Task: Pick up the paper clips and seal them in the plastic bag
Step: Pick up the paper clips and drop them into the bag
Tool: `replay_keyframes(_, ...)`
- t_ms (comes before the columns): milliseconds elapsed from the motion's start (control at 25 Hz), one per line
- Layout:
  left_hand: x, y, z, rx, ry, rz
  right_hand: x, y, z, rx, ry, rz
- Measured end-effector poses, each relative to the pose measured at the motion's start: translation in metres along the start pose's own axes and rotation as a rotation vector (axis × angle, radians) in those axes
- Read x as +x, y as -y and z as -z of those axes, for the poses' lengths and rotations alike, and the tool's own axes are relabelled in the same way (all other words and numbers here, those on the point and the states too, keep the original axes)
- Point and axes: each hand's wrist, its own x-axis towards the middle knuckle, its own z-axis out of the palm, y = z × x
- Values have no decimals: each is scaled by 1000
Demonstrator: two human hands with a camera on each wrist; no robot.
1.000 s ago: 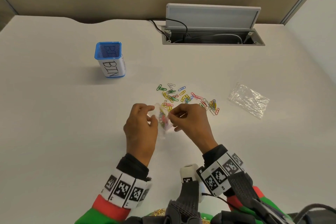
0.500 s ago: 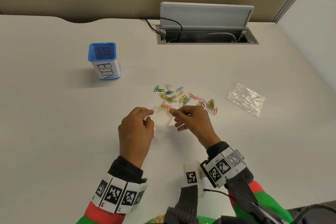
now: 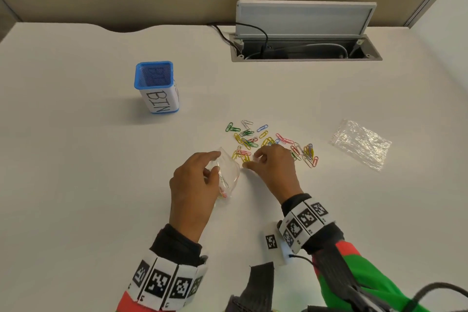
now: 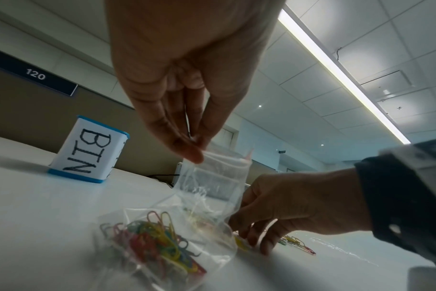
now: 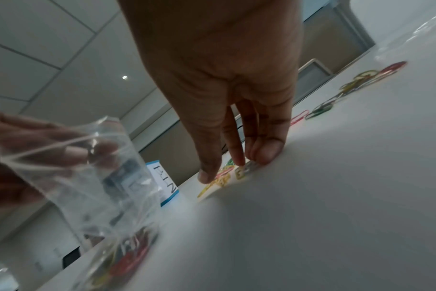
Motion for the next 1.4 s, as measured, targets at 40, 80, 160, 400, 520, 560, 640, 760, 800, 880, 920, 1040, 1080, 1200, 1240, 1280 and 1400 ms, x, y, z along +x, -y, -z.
replay_keyframes(40, -1, -2, -1, 3, -5, 0, 2, 1, -2, -24, 4, 30)
replay_keyframes(80, -2, -3, -3, 10, -7, -2, 4, 3, -4, -42, 4, 57)
replay_keyframes(160, -5, -4, -7, 28, -10, -12, 7, 2, -4, -76, 16, 104)
replay_keyframes(400, -15, -14, -20, 39, -50, -15, -1, -19, 15, -47, 108, 118)
replay_keyframes(520, -21, -18, -28, 33, -55, -15, -3, -29, 29, 179, 87, 14)
replay_keyframes(560, -22, -19, -31, 25, -52, -16, -4, -32, 34, 268, 86, -31)
replay_keyframes(640, -24, -22, -36, 9, -29, -24, -7, -36, 43, 464, 95, -103)
replay_keyframes(760, -25, -28, -42, -13, 29, -24, -13, -33, 59, 726, 110, -161)
replay_keyframes(800, -24, -31, -44, -21, 41, -19, -14, -30, 65, 788, 117, -154)
replay_keyframes(880, -24, -35, -49, -26, 54, -4, -17, -20, 72, 873, 142, -106)
replay_keyframes(920, -23, -36, -50, -21, 56, 0, -19, -14, 74, 888, 161, -75)
replay_keyframes(1040, -22, -37, -51, -19, 52, 4, -27, 1, 68, 710, 214, 33)
replay_keyframes(1080, -22, -36, -51, -26, 52, 8, -30, 4, 64, 590, 219, 73)
replay_keyframes(1200, -21, -34, -51, -34, 49, 15, -33, 6, 57, 380, 229, 152)
replay_keyframes(1240, -20, -33, -51, -38, 45, 18, -32, 5, 59, 386, 237, 155)
replay_keyframes(1280, -20, -33, -51, -40, 43, 22, -31, 3, 61, 421, 241, 148)
replay_keyframes(1400, -18, -31, -52, -57, 45, 28, -18, -10, 74, 527, 98, 75)
